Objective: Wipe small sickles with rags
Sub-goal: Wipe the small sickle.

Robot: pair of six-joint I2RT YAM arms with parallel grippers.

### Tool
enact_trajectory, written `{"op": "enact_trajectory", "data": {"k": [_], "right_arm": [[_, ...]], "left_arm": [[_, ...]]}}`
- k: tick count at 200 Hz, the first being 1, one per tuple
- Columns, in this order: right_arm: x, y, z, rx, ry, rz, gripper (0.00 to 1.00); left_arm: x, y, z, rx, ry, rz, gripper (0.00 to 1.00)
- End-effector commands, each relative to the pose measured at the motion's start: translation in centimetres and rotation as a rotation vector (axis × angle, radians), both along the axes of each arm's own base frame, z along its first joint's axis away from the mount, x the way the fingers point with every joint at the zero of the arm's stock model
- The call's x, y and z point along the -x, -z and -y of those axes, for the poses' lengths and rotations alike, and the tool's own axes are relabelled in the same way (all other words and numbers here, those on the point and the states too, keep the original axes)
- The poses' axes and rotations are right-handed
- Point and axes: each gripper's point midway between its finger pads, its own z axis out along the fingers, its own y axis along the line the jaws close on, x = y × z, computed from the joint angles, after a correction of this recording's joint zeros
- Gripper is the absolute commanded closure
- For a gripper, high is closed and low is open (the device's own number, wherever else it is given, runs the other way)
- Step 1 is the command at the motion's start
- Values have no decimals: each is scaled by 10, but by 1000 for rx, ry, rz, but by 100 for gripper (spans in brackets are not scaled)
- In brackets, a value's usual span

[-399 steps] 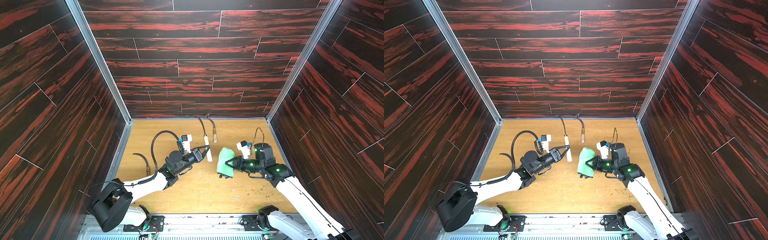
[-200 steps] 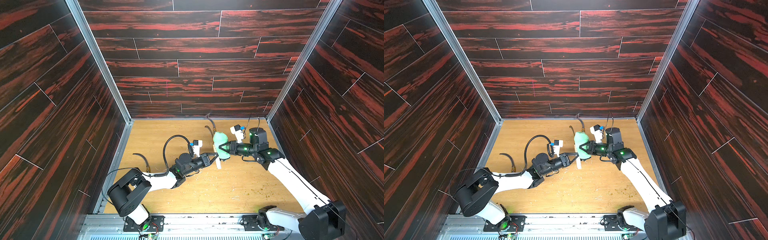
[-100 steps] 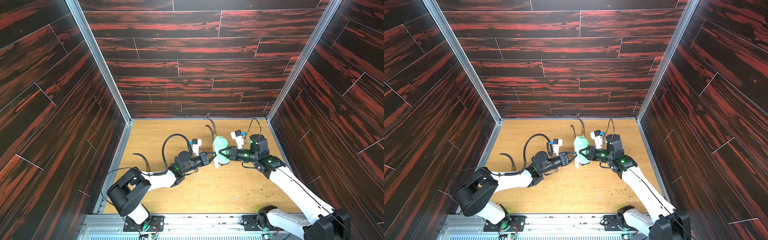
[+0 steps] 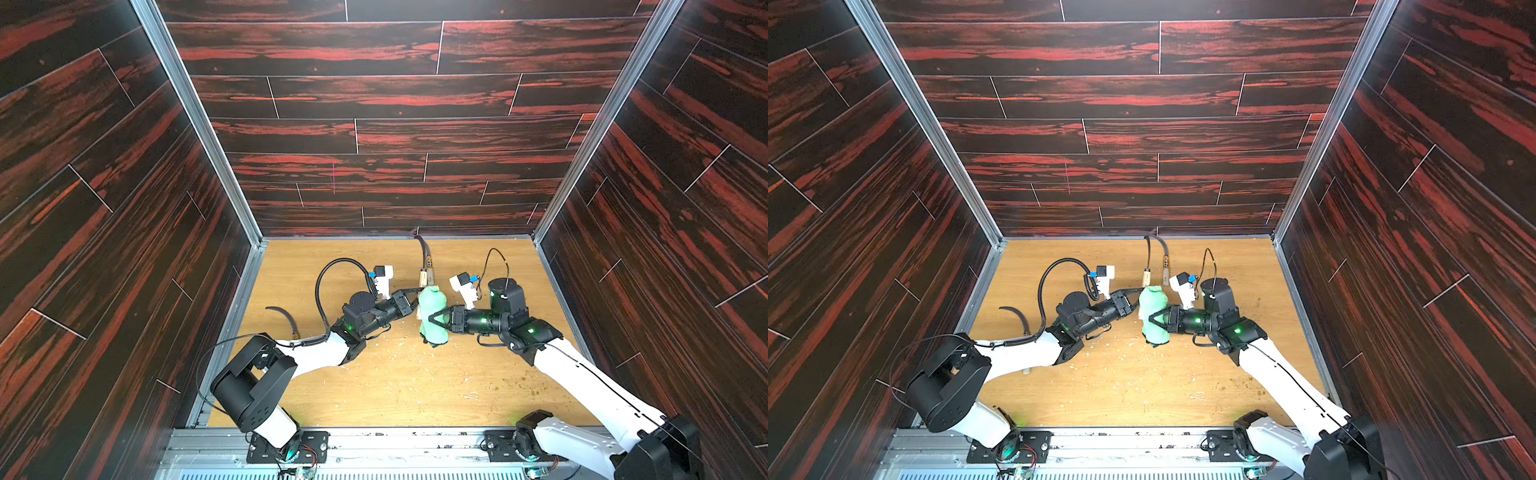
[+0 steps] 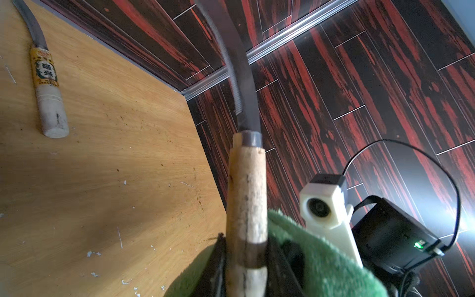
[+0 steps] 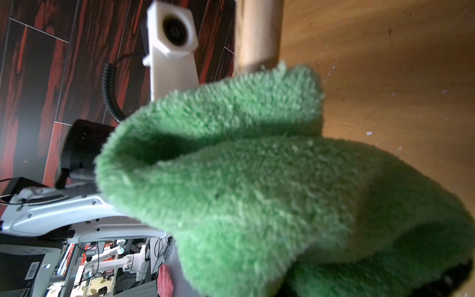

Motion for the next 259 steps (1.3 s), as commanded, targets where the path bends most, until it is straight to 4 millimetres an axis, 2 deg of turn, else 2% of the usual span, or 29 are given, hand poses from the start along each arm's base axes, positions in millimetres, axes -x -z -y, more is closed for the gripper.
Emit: {"op": "enact_trajectory", "data": {"k": [1, 37, 57, 88, 106, 143, 169, 190, 206, 259], "right_arm": [[23, 19, 1, 30, -51, -79, 100], [34, 30, 10, 76, -46, -100, 100], [29, 31, 24, 117, 15, -92, 100], [2, 17, 44, 108, 101, -68, 100], [-17, 5, 48, 115, 116, -32, 100], [-59, -24, 41, 108, 120, 46, 100], [-74, -45, 30, 64, 89, 84, 100], [-72, -51, 22, 32, 46, 91, 100], [-65, -48, 18, 34, 16, 89, 100], [-28, -32, 16, 78, -41, 87, 100]], "left_arm": [[8, -73, -10, 122, 6, 164, 100], [4, -75, -18, 115, -7, 166, 100], [7, -76, -17, 120, 15, 162, 100], [18, -66, -12, 113, 77, 133, 100], [25, -57, -14, 133, 91, 107, 100], [42, -42, -8, 141, 122, 81, 100], [52, -38, 5, 130, 154, 80, 100], [51, -38, 11, 131, 162, 81, 100], [48, -38, 14, 136, 166, 79, 100], [40, -36, 19, 136, 158, 75, 100]]}}
